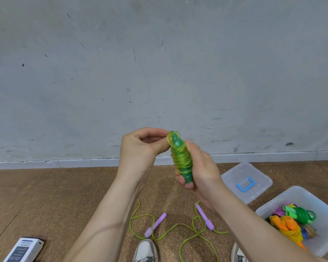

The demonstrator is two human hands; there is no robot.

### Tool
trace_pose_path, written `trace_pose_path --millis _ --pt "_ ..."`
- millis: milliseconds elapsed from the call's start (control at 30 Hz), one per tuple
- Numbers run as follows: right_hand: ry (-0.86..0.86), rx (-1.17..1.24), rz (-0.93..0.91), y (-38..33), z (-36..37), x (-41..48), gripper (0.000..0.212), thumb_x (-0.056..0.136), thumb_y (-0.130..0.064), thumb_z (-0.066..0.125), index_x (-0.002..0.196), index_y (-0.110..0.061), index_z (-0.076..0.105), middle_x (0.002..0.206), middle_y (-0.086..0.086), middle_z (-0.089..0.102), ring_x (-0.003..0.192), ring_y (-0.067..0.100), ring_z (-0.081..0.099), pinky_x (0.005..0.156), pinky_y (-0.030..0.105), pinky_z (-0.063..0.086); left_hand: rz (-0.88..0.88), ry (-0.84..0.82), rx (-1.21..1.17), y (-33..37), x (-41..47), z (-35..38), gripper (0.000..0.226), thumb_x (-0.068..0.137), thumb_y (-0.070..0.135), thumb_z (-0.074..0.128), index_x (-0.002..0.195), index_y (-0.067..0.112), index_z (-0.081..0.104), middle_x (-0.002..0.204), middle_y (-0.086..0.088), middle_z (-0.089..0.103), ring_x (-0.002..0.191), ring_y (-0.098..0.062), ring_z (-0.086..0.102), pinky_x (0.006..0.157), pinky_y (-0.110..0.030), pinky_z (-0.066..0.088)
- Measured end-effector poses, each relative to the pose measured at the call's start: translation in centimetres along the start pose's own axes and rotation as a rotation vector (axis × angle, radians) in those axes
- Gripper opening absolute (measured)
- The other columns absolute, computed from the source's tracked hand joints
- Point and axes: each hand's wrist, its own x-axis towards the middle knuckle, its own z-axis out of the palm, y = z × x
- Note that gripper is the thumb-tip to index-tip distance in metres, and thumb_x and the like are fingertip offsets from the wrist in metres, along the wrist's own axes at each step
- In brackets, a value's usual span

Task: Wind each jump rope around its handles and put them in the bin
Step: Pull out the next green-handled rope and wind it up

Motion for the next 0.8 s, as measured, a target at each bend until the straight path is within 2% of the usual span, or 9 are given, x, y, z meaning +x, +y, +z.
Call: trace_pose_path --millis 100,167,233,300,433,567,633,700,800 --pt "0.026 -0.094 -0.068 0.2 0.1 -0.1 0.040 0.100 -0.044 0.042 0.076 -0.017 0.059 0.053 0.001 0.050 0.039 0.016 0.043 0.036 0.015 0.028 -0.075 0.010 -0.120 -0.1 0.2 -0.2 0.007 0.075 -0.001 0.070 0.081 0.003 0.071 0.072 -0.013 0.070 0.070 -0.020 0.067 0.068 -0.027 0.058" --pt "0.050 -0.158 -0.133 0.2 0.0 0.0 0.037 0.099 -0.045 0.043 0.078 -0.021 0.062 0.054 -0.002 0.051 0.040 0.016 0.046 0.037 0.016 0.031 -0.120 -0.023 -0.208 0.0 0.3 -0.5 0.011 0.084 0.007 0.063 0.092 0.003 0.070 0.071 -0.011 0.069 0.068 -0.018 0.067 0.067 -0.026 0.057" --pt "0.065 -0.265 -0.207 0.2 -0.4 0.2 0.035 0.095 -0.049 0.045 0.087 -0.021 0.064 0.057 -0.001 0.052 0.044 0.017 0.049 0.037 0.019 0.033 -0.097 -0.064 -0.181 -0.2 0.3 -0.5 0.024 0.076 0.015 0.069 0.098 0.006 0.069 0.075 -0.010 0.071 0.072 -0.018 0.069 0.073 -0.028 0.057" --pt "0.055 -0.329 -0.237 0.0 -0.8 0.2 0.032 0.094 -0.048 0.046 0.096 -0.022 0.064 0.064 0.003 0.054 0.047 0.017 0.053 0.038 0.021 0.037 -0.038 -0.077 -0.069 -0.3 0.2 -0.2 0.028 0.068 0.011 0.074 0.096 0.009 0.070 0.080 -0.012 0.074 0.076 -0.020 0.070 0.079 -0.031 0.057" --pt "-0.101 -0.318 -0.160 -0.9 -1.2 0.0 0.020 0.098 -0.041 0.045 0.113 -0.037 0.057 0.085 0.003 0.064 0.061 0.018 0.063 0.041 0.025 0.046 -0.008 -0.063 -0.056 -0.6 0.3 -0.3 0.025 0.065 0.003 0.075 0.089 0.008 0.071 0.077 -0.011 0.073 0.074 -0.021 0.069 0.080 -0.034 0.056" --pt "-0.251 -0.207 -0.007 -1.7 -1.7 0.0 0.024 0.101 -0.034 0.045 0.118 -0.040 0.060 0.111 0.007 0.068 0.088 0.028 0.070 0.053 0.039 0.056 0.048 -0.078 0.051 -0.6 0.2 -0.1 0.028 0.074 -0.008 0.071 0.092 0.013 0.068 0.072 -0.007 0.070 0.065 -0.014 0.064 0.065 -0.024 0.052" --pt "-0.242 -0.192 0.005 -1.7 -1.8 -0.1 0.019 0.099 -0.032 0.050 0.112 -0.039 0.062 0.106 0.001 0.066 0.088 0.022 0.068 0.060 0.049 0.059 0.115 -0.052 0.161 -0.8 0.1 0.3 0.029 0.075 -0.007 0.070 0.087 0.019 0.065 0.074 -0.002 0.068 0.059 -0.010 0.059 0.057 -0.020 0.049" --pt "-0.229 -0.193 -0.007 -1.6 -1.8 0.0 0.015 0.098 -0.031 0.052 0.110 -0.036 0.060 0.099 -0.002 0.063 0.084 0.017 0.066 0.065 0.053 0.059 0.190 -0.062 0.272 -1.2 0.1 0.3 0.028 0.075 -0.002 0.070 0.078 0.025 0.063 0.078 0.003 0.065 0.060 -0.011 0.059 0.056 -0.021 0.047" --pt "-0.194 -0.219 -0.066 -1.3 -1.5 0.2 0.012 0.099 -0.025 0.051 0.105 -0.034 0.054 0.094 -0.006 0.058 0.083 0.013 0.060 0.070 0.053 0.059 0.342 -0.060 0.453 -1.7 0.4 0.0 0.029 0.076 -0.001 0.071 0.072 0.028 0.066 0.085 0.006 0.064 0.077 -0.009 0.066 0.069 -0.024 0.053"
